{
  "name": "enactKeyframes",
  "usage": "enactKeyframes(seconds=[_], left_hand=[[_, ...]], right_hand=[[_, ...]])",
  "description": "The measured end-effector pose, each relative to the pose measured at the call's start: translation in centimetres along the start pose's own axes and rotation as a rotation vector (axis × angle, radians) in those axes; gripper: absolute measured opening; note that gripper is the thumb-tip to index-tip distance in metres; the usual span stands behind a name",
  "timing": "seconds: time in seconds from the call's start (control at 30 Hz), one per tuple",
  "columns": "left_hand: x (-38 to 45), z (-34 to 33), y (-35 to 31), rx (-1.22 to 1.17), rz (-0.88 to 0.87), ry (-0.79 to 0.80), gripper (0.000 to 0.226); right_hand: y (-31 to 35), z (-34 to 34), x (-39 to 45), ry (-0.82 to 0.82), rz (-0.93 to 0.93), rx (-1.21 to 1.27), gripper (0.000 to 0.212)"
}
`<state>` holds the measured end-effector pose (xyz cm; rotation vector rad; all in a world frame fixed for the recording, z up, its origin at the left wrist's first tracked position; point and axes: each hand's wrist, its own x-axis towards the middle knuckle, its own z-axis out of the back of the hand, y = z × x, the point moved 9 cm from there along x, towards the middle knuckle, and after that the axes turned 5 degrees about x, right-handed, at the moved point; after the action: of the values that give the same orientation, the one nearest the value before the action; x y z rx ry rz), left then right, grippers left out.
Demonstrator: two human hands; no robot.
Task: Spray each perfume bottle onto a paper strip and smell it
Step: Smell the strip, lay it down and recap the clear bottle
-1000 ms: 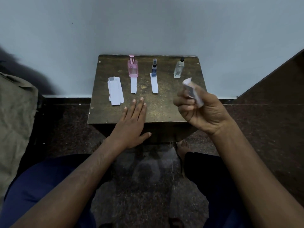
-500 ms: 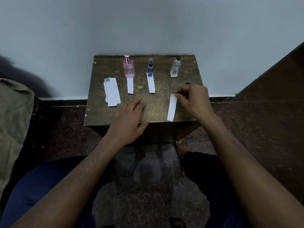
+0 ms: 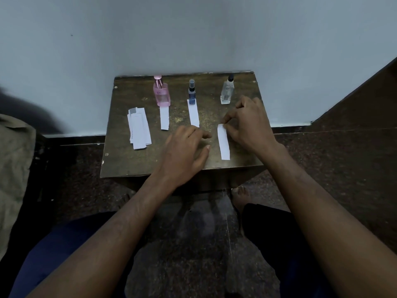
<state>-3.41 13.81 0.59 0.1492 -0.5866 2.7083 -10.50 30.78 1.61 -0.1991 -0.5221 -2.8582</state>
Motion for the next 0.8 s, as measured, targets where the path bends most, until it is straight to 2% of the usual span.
enactKeyframes(seconds=[0.13, 0.23, 0.3, 0.4, 0.47, 0.63, 0.8], left_hand=[[1.9, -0.5, 0.0, -0.001, 0.005, -0.024, 0.026], [2.8, -0.5, 0.6, -0.082, 0.036, -0.092, 0.021], [3.5, -0.6, 0.9, -0.15, 0.065, -0.147, 0.023], [5.0, -0.5, 0.9, -0.218, 0.088, -0.217, 0.036], [6.2, -0.7, 0.8, -0.263, 0.103, -0.221, 0.046], [8.8, -2.5, 0.1, -0.342, 0.135, -0.206, 0.059], [10.7, -2.7, -0.3, -0.368, 0.169, -0.253, 0.061]], right_hand=[[-0.4, -0.2, 0.6, 0.006, 0.045, 0.016, 0.019], [-1.7, 1.7, 0.8, -0.109, -0.002, 0.145, 0.019], [-3.7, 3.1, 0.3, -0.164, -0.079, 0.255, 0.026], [-6.2, 2.5, -0.1, -0.026, -0.205, 0.336, 0.05], [-6.7, 1.3, -0.1, 0.065, -0.239, 0.325, 0.056], [-6.9, 0.4, 0.1, 0.068, -0.236, 0.328, 0.02], [-7.3, 1.8, 1.1, -0.088, -0.268, 0.558, 0.02]])
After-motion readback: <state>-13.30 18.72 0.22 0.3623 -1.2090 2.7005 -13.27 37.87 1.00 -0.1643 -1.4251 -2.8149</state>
